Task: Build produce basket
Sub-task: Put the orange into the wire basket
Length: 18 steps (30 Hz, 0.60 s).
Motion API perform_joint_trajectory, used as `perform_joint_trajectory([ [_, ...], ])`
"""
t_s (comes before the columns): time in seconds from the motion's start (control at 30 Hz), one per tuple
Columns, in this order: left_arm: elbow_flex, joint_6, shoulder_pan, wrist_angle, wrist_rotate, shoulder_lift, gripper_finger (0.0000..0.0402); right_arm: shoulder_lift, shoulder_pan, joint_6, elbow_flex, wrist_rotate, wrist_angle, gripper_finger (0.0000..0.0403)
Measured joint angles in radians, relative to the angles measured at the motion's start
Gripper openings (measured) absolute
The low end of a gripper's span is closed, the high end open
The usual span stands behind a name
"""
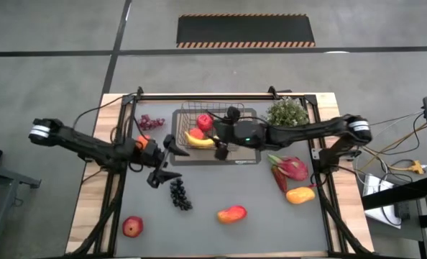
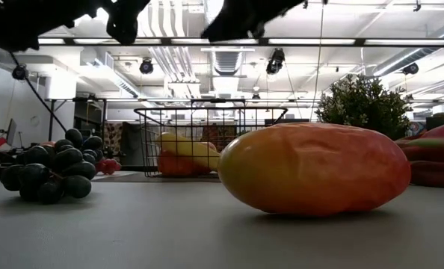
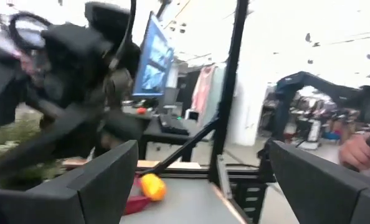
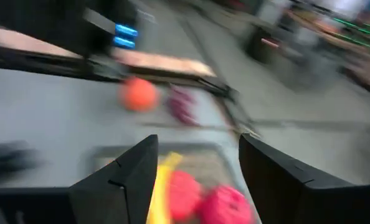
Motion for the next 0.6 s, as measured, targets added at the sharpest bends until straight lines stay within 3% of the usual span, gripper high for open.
perform_joint_trajectory([
  [0.1,-0.011,-0.01,-0.005,0.122,-0.01,0.082,0.0345,-0.074,0.003,-0.016,-0.061,-0.255,0.038,0.0193],
  [0.2,-0.011,-0.027,-0.003,0.19,-0.027,0.143,0.0345,-0.12,0.004,-0.033,-0.161,-0.421,0.166,0.018],
  [0.37,-0.012,-0.027,-0.002,0.252,-0.032,0.196,0.0345,-0.169,-0.001,-0.061,-0.306,-0.448,0.359,0.016],
  [0.6,-0.012,-0.055,0.0,0.26,-0.116,0.211,0.0345,-0.238,-0.015,-0.148,-0.424,-0.449,0.527,0.0139],
])
